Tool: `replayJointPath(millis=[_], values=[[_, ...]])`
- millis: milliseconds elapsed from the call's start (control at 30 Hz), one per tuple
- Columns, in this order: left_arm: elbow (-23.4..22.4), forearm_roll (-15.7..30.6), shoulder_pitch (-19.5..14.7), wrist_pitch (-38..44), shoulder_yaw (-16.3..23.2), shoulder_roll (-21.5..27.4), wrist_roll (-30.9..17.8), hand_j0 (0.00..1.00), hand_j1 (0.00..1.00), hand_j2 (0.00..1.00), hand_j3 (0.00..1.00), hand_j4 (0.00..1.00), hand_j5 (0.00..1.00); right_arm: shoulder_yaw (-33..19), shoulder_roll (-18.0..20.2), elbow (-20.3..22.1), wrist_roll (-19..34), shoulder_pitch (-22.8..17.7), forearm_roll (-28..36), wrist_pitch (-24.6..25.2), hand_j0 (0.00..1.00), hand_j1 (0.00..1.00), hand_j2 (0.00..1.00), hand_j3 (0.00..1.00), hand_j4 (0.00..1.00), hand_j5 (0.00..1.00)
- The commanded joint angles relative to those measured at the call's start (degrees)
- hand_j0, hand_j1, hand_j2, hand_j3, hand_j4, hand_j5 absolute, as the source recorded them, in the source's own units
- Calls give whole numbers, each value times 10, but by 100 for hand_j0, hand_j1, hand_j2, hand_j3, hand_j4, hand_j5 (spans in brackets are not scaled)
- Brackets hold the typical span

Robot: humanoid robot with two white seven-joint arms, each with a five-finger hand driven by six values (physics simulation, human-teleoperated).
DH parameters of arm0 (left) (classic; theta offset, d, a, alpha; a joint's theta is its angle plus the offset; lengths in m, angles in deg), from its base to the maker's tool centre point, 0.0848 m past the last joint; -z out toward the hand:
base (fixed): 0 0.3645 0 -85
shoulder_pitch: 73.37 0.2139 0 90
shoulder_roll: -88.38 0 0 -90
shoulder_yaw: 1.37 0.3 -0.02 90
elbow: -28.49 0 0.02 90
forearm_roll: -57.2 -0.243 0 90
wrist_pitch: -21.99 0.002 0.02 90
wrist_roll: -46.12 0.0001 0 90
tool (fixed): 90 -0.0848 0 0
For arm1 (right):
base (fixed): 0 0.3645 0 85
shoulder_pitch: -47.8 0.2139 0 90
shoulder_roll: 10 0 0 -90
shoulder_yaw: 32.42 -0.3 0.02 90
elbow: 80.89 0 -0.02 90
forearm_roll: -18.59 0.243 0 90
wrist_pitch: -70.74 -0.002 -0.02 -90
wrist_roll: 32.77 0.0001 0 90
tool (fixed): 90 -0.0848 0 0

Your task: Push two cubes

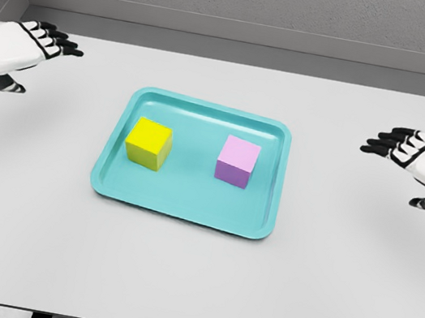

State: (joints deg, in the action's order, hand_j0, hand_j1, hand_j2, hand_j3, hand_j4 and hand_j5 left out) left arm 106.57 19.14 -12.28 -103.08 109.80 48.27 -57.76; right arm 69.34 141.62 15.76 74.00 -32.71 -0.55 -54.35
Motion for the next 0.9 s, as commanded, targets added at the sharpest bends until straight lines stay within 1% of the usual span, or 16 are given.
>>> replayJointPath(millis=[0,133,267,300,367,433,467,533,567,600,633,667,733,767,800,867], values=[[1,2,0,1,2,-6,-1,100,100,100,100,100,100,5,0,1,0,0,-2,1,100,100,100,100,100,100],[1,1,-2,1,6,-6,-3,100,100,100,100,100,100,5,0,1,0,11,-7,1,100,100,100,100,100,100],[1,0,-3,1,11,-6,-3,100,100,100,100,100,100,12,10,3,-5,35,16,1,100,100,100,100,100,100],[1,0,-3,1,11,-6,-9,100,100,100,100,100,100,18,14,9,5,61,2,1,100,100,100,100,100,100],[1,0,-5,1,25,-11,-52,100,100,100,100,100,100,19,14,8,67,90,-52,1,100,100,100,100,100,100],[1,-2,-24,1,55,-22,-93,100,100,100,100,100,100,20,-26,9,97,101,-93,1,93,93,93,93,93,93],[0,-3,-30,1,64,-22,-98,100,100,100,100,100,100,19,-56,9,100,107,-114,1,93,93,93,93,93,93],[0,-8,-33,1,68,-29,-109,100,100,100,100,100,100,37,-99,6,147,126,-130,1,93,93,93,93,93,93],[-3,-8,-40,1,74,-36,-128,90,90,90,90,90,90,66,-104,-1,149,153,-134,1,91,91,91,91,91,91],[-5,-8,-50,1,88,-41,-135,85,85,85,85,85,85,97,-104,-11,150,192,-132,1,91,91,91,91,91,91],[-6,-10,-54,1,92,-48,-135,81,81,81,81,81,81,109,-107,-15,167,212,-131,1,91,91,91,91,91,91],[-6,-10,-54,1,92,-50,-135,81,81,81,81,81,81,110,-123,-23,182,216,-131,1,91,91,91,91,91,91],[-6,-11,-58,1,99,-56,-136,80,80,80,80,80,80,120,-126,-32,182,227,-131,1,91,91,91,91,91,91],[-7,-11,-65,1,106,-58,-144,77,77,77,77,77,77,135,-130,-42,182,229,-131,1,90,90,90,90,90,90],[-8,-12,-68,1,110,-61,-147,75,75,75,75,75,75,146,-147,-52,182,235,-132,1,88,88,88,88,88,88],[-14,-11,-69,1,111,-68,-147,75,75,75,75,75,75,176,-169,-79,182,248,-134,1,87,87,87,87,87,87]])
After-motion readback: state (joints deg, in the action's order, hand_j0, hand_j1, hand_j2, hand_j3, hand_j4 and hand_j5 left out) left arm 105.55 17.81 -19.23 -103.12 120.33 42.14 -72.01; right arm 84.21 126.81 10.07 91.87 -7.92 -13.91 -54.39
